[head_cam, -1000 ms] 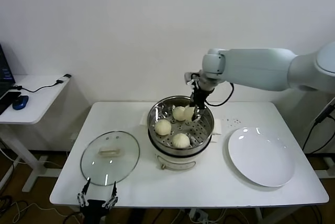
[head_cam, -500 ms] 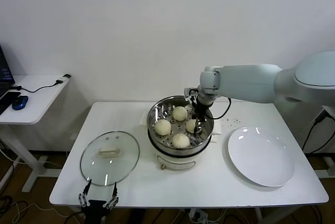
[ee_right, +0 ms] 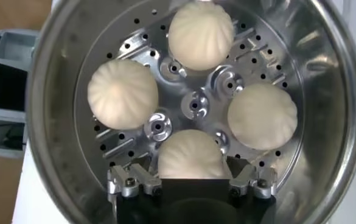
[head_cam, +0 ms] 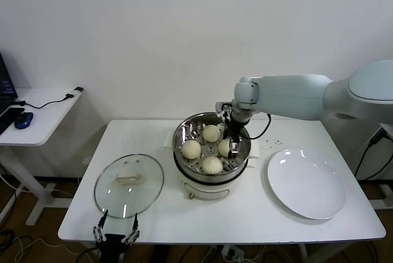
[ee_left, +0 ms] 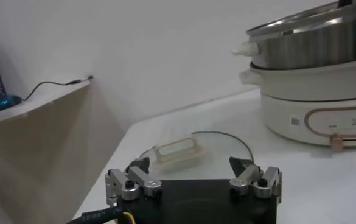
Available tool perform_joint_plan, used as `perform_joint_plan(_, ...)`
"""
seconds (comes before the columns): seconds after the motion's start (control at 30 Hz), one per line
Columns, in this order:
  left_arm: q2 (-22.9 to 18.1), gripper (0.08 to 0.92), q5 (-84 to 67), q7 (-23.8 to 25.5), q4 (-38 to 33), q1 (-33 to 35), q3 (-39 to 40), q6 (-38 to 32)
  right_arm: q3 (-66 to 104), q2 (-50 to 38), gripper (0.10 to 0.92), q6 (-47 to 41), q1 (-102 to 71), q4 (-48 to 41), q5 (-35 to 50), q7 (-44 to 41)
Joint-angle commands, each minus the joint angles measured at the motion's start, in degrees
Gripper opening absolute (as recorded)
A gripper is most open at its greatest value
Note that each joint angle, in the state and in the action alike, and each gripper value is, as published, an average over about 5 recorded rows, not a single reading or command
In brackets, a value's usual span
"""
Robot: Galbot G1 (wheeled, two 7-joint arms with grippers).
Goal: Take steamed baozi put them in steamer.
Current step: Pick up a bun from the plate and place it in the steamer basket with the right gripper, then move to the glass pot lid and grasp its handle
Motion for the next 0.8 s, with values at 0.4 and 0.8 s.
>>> perform_joint_plan(0.4,0.3,0.823,2.1,0.1,-2.6,1.4,-0.4,-1.4,15.0,-34.6,0.823,20.8,-0.1,19.7,1.4,20.8)
perform_joint_plan(0.8,-0.8,0.823,2.1,1.1,-4.3,2.7,-1.3,-3.2,71.3,-47.9,0.823,30.8,-57.1,27.8,-3.9,39.4)
